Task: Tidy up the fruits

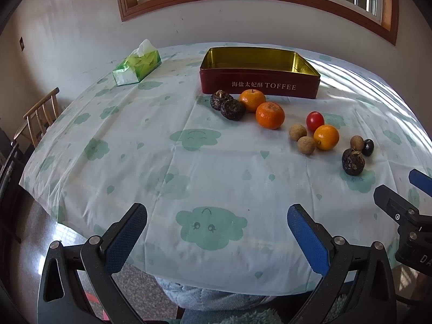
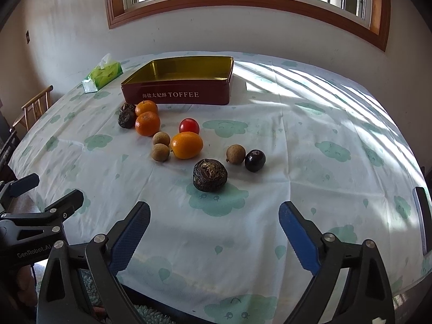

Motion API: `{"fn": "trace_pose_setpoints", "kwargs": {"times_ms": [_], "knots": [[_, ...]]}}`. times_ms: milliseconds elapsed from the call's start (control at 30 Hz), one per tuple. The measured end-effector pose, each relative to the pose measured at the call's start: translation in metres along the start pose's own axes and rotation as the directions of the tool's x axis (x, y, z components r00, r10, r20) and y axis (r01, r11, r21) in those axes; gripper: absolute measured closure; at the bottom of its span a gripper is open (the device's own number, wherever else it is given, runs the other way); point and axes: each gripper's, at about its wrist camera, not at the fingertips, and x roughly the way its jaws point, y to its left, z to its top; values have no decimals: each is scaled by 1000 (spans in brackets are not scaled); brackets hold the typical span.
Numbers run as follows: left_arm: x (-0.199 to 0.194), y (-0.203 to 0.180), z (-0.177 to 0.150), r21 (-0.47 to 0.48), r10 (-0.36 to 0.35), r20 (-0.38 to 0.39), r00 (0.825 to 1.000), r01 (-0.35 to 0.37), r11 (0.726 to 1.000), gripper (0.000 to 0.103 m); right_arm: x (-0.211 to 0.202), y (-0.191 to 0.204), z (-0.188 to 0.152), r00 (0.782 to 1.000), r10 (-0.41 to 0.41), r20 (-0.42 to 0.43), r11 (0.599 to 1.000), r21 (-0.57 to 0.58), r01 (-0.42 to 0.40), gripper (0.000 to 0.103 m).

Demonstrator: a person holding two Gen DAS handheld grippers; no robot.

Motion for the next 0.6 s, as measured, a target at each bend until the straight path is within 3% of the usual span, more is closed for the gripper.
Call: {"fn": "trace_pose_setpoints", "kwargs": {"times_ms": [600], "knots": [[0,0,-1,0,0,-2,1000,0,1000,0,1,1,-1,1000,-1,-2,1000,-1,1,10]]}}
